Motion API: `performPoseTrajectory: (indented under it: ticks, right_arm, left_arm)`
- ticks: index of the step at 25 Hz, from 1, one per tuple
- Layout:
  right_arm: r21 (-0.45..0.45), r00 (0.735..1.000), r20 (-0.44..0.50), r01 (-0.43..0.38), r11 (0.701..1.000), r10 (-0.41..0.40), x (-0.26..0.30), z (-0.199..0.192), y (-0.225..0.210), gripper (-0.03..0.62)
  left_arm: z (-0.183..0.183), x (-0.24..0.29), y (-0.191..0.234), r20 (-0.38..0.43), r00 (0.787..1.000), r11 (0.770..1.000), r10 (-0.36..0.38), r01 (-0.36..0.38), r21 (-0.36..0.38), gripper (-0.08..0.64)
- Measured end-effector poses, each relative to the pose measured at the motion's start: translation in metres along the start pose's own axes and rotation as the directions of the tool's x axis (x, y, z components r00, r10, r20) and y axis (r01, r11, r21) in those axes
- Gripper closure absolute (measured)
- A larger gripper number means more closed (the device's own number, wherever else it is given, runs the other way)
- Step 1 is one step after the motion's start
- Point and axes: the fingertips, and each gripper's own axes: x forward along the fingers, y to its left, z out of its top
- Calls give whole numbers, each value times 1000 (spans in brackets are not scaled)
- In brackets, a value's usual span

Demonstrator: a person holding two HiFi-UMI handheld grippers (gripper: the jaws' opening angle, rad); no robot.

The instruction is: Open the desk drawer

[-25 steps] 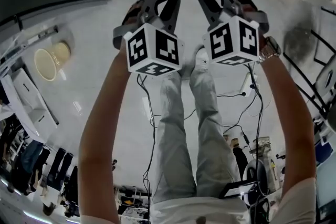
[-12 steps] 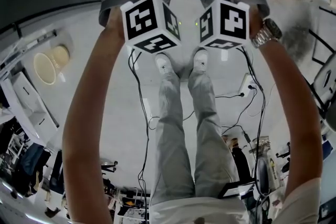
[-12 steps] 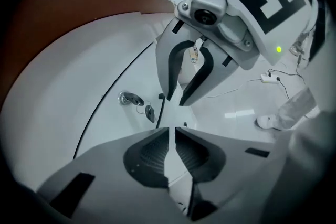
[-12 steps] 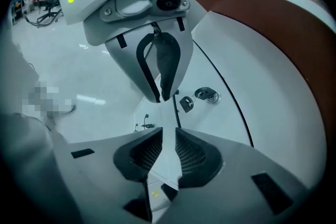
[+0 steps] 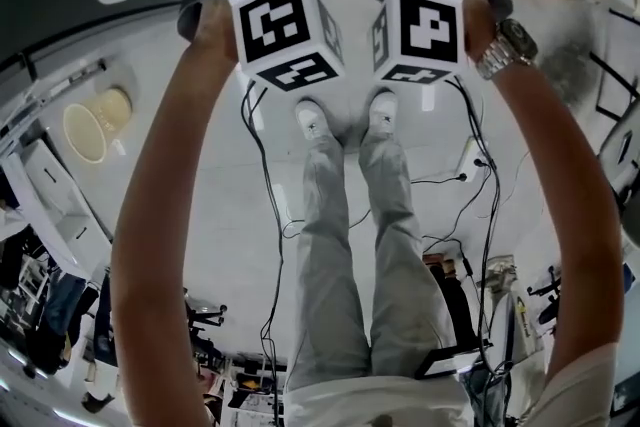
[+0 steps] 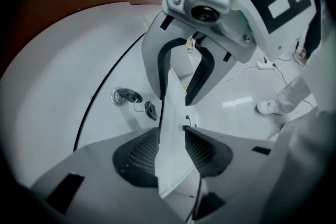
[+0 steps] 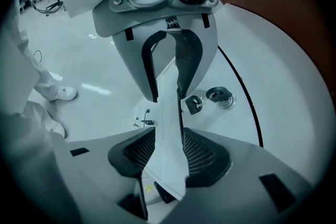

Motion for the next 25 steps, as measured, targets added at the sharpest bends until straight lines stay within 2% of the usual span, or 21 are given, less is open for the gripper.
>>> performPoseTrajectory:
  ticks: [2, 6, 12, 17, 21, 23, 25]
  right_arm:
    - [-19, 1000, 1, 3, 1000, -3, -1, 0, 0, 426]
    - [-14, 1000, 9, 18, 1000, -18, -1, -3, -4, 426]
    - [-17, 1000, 9, 1, 1000, -1, 13, -2, -5, 426]
    - [-67, 1000, 18, 13, 998, -11, 15, 3, -8, 431]
    - [-52, 998, 30, 61, 997, -60, 13, 6, -20, 548]
    - [-27, 998, 32, 61, 998, -60, 13, 5, -21, 549]
    - [-3, 998, 29, 50, 999, -50, 13, 3, -20, 549]
  left_arm:
    - [0, -2, 0, -1, 1000, 1000, 13, -13, 27, 400]
    - [6, -2, 7, 4, 999, 999, 33, -33, 36, 400]
    - [5, 8, 4, -13, 1000, 998, 4, -3, 59, 402]
    - [-2, 10, 7, -24, 999, 997, 21, -19, 81, 414]
    - [-2, 10, 13, -33, 998, 994, 62, -59, 92, 484]
    - [-1, 11, 17, -31, 995, 990, 94, -90, 104, 527]
    - [0, 12, 18, -33, 994, 991, 100, -96, 95, 534]
